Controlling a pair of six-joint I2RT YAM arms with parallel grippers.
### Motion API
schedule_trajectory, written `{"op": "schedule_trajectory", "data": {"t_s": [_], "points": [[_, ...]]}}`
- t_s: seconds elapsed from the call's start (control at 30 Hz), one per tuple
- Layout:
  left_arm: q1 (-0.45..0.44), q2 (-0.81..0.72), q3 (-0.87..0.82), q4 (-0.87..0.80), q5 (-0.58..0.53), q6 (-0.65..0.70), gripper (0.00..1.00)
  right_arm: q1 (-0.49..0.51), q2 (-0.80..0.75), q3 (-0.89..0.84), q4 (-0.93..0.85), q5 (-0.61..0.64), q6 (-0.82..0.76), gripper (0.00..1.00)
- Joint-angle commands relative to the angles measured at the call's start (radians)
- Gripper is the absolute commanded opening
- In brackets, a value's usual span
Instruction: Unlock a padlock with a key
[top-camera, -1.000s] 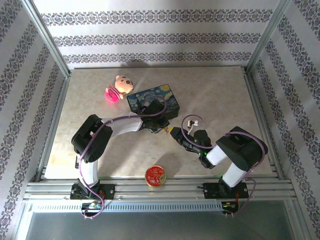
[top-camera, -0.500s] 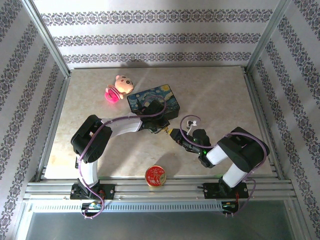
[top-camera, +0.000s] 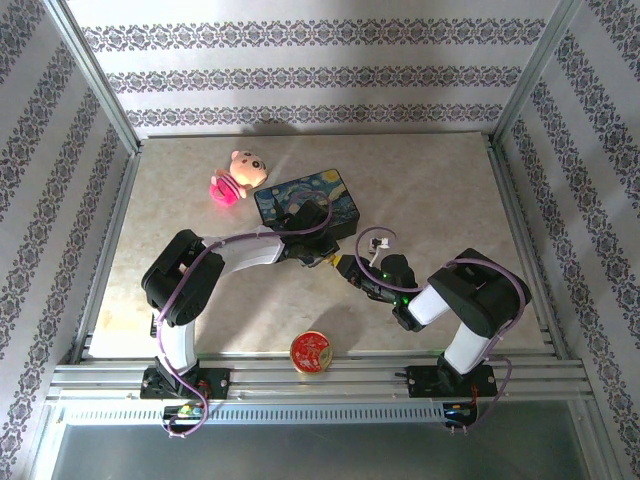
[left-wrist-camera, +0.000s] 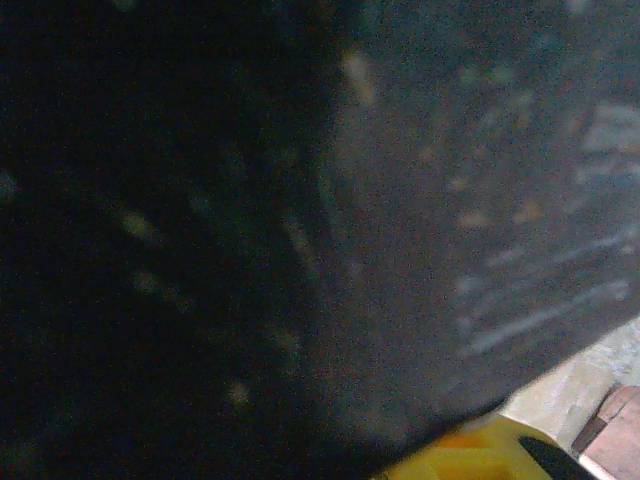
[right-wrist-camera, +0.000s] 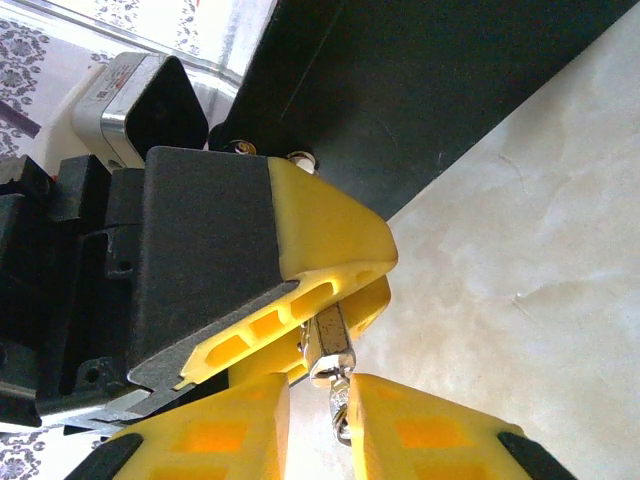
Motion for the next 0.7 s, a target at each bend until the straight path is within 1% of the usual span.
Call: {"op": "schedule_trajectory", "data": {"t_s": [0.0, 0.4, 0.67], "points": [[-0.002, 0.01, -0.035, -0.062, 0.124, -0.039, 0.27, 0.004, 0.009, -0.009, 0.016, 0.017, -0.007, 0.24], [-0.002, 0.01, -0.039, -0.061, 0.122, -0.043, 0.27, 0.017, -0.057, -0.068, -0.013, 0.056, -0.013, 0.24], [-0.002, 0.012, -0.043, -0.054, 0.126, -0.047, 0.27, 0.042, -0.042, -0.01, -0.047, 0.048, -0.033, 0.24]]}}
